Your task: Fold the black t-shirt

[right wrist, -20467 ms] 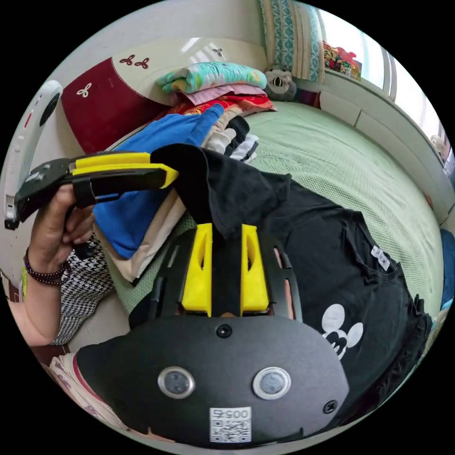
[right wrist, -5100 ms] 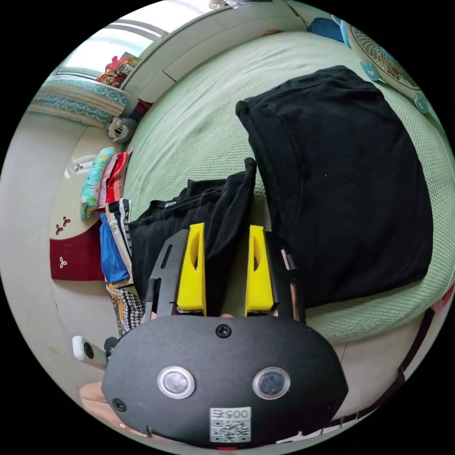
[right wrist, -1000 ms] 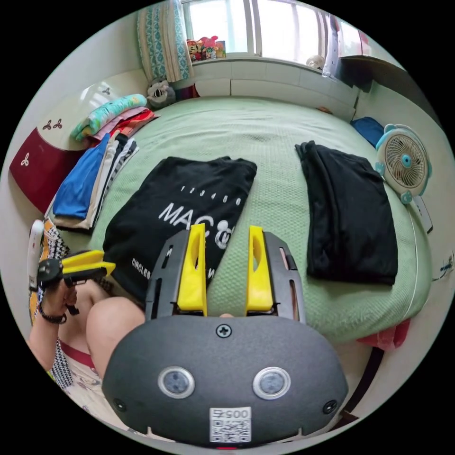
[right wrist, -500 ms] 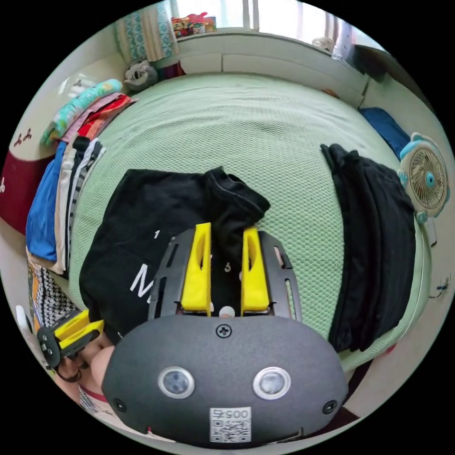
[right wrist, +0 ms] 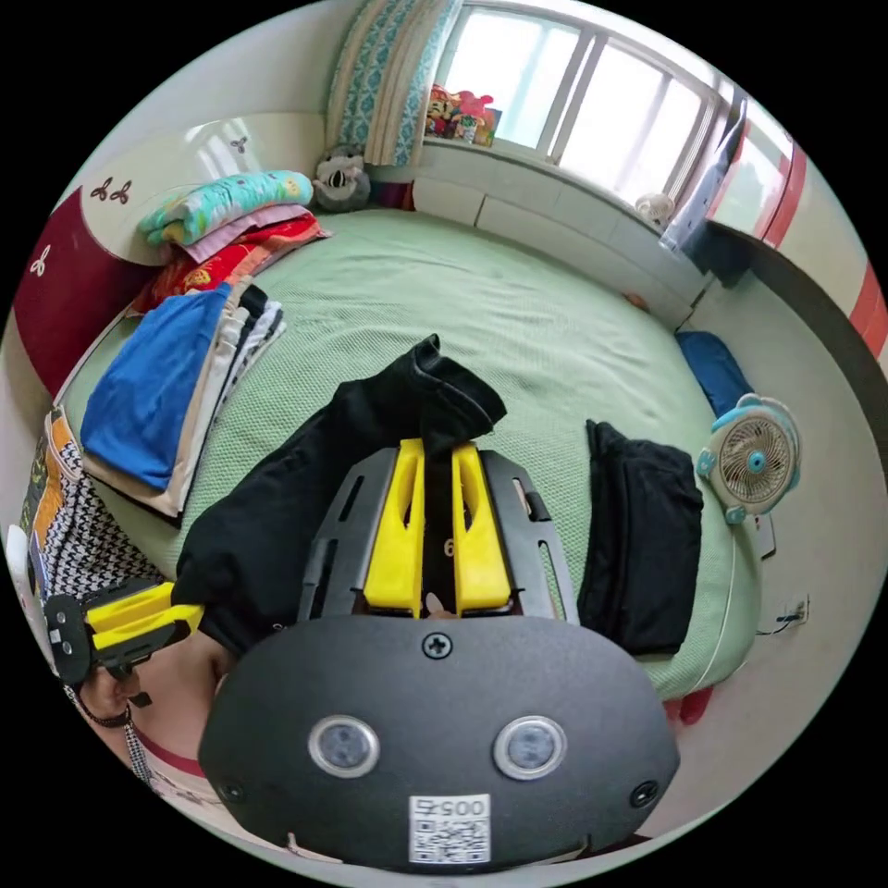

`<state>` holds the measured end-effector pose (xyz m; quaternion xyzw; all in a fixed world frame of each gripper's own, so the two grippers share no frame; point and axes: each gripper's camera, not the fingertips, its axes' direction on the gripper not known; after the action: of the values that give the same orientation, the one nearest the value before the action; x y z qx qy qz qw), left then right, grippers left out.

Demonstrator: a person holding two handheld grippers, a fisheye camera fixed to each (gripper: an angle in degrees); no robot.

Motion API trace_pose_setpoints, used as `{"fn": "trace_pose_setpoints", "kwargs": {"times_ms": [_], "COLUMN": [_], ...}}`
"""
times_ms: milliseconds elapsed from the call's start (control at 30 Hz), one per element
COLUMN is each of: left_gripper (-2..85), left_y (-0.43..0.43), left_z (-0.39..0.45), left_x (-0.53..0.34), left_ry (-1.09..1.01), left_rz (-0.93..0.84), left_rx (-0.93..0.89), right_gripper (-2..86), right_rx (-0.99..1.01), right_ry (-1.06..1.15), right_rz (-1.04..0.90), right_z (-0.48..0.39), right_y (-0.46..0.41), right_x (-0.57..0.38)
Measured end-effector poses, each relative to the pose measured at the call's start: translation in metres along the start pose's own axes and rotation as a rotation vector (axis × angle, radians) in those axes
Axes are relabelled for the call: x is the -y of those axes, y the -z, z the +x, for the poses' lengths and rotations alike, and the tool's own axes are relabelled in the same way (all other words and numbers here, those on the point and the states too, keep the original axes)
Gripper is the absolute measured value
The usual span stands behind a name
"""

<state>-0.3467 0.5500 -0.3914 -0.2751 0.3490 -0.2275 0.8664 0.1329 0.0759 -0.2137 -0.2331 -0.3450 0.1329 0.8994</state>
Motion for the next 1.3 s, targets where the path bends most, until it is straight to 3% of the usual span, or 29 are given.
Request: {"fn": "trace_pose_setpoints", "kwargs": {"times_ms": [500, 700, 833, 900, 1000, 1300], "left_gripper": [5.7, 5.7, 5.8, 5.8, 5.9, 6.0], "left_y": [0.190, 0.193, 0.143, 0.122, 0.115, 0.104], "left_z": [-0.078, -0.130, -0.172, -0.180, -0.179, -0.158], "left_x": [-0.043, -0.017, 0.004, 0.003, -0.005, -0.005], "left_ry": [0.112, 0.186, 0.293, 0.298, 0.250, 0.188], "left_rz": [0.291, 0.235, 0.103, 0.026, 0.051, 0.028], "left_rx": [0.154, 0.237, 0.326, 0.360, 0.329, 0.323], "right_gripper": [0.7, 1.0, 4.7, 5.8, 7.4, 7.5], "right_rx": [0.145, 0.226, 0.281, 0.338, 0.468, 0.437], "right_ry": [0.148, 0.168, 0.129, 0.112, 0.180, 0.267], "right_rz": [0.265, 0.247, 0.097, 0.030, -0.016, -0.188], "right_z": [-0.146, -0.217, -0.247, -0.249, -0.248, -0.263], "right_y": [0.135, 0.111, 0.045, 0.022, -0.001, -0.061], "right_x": [0.101, 0.168, 0.202, 0.197, 0.161, 0.024]}}
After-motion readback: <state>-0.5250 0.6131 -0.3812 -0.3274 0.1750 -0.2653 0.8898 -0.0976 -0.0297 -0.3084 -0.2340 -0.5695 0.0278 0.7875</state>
